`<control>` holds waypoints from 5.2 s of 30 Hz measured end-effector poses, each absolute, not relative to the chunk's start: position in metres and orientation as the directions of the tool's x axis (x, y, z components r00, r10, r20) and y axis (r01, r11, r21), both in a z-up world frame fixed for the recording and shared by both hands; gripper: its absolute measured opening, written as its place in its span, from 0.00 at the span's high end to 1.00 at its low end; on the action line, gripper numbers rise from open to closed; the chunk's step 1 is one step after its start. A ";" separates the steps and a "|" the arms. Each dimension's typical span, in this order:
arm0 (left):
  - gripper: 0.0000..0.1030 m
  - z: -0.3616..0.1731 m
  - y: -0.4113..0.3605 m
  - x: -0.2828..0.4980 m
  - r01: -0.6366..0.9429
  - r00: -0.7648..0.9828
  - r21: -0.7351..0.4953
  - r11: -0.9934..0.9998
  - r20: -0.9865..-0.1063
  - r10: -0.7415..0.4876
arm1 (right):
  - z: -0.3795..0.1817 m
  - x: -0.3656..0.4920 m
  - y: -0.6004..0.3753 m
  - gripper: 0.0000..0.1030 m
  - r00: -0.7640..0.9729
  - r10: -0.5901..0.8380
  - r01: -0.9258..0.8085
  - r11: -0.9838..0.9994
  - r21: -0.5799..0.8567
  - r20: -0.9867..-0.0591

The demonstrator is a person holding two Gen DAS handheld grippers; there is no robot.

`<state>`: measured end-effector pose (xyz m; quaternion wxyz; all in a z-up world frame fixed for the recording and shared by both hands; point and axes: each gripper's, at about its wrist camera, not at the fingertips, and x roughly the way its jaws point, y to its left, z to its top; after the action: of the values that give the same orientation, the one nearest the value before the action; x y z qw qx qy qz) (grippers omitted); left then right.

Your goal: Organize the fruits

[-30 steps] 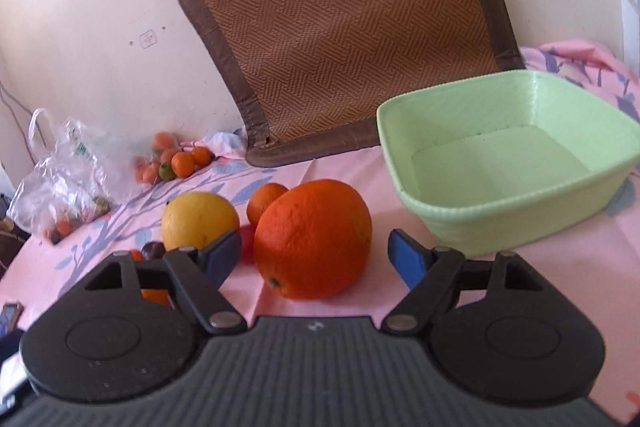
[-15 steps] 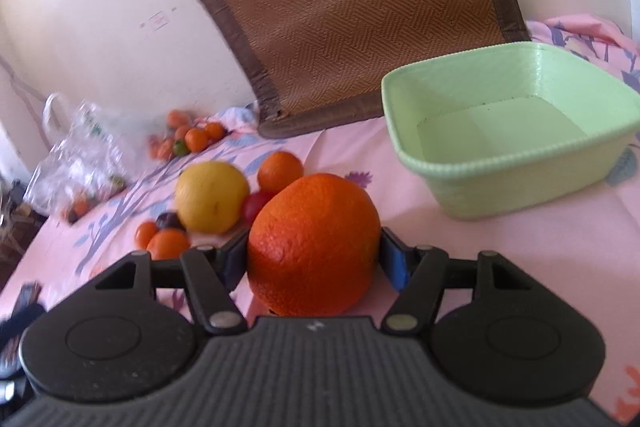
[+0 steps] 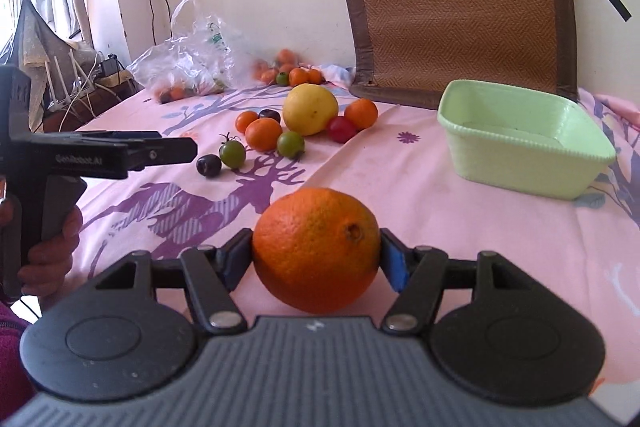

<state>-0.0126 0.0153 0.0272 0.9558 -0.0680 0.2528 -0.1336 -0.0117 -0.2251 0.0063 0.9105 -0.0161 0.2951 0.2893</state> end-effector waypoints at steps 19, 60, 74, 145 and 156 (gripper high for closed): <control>0.23 0.012 -0.080 0.053 0.471 0.336 -0.552 0.689 -0.609 -0.718 | -0.007 -0.015 -0.253 0.33 0.672 0.571 -0.494 0.820 0.289 -0.471; 0.15 0.083 0.051 0.079 0.222 0.809 -0.372 0.901 -0.445 -0.383 | 0.043 0.066 -0.298 0.35 0.926 0.339 -0.279 0.912 0.302 -0.166; 0.14 0.001 0.123 0.032 0.034 0.825 -0.380 0.924 -0.511 -0.240 | 0.008 0.122 -0.104 0.36 0.777 0.413 -0.494 0.868 -0.054 -0.476; 0.29 0.026 -0.153 0.180 0.480 0.613 -0.236 0.845 -0.598 -0.516 | -0.002 0.070 -0.249 0.34 0.939 0.178 -0.200 0.979 -0.047 -0.293; 0.26 0.103 0.043 0.064 0.169 0.874 -0.261 0.950 -0.407 -0.267 | 0.007 0.037 -0.276 0.53 0.979 0.129 -0.115 0.989 0.095 -0.156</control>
<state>0.0641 0.0430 0.1028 0.9617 -0.1095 0.2244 -0.1133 0.0373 -0.2760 0.0075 0.9939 0.0429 0.0813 0.0611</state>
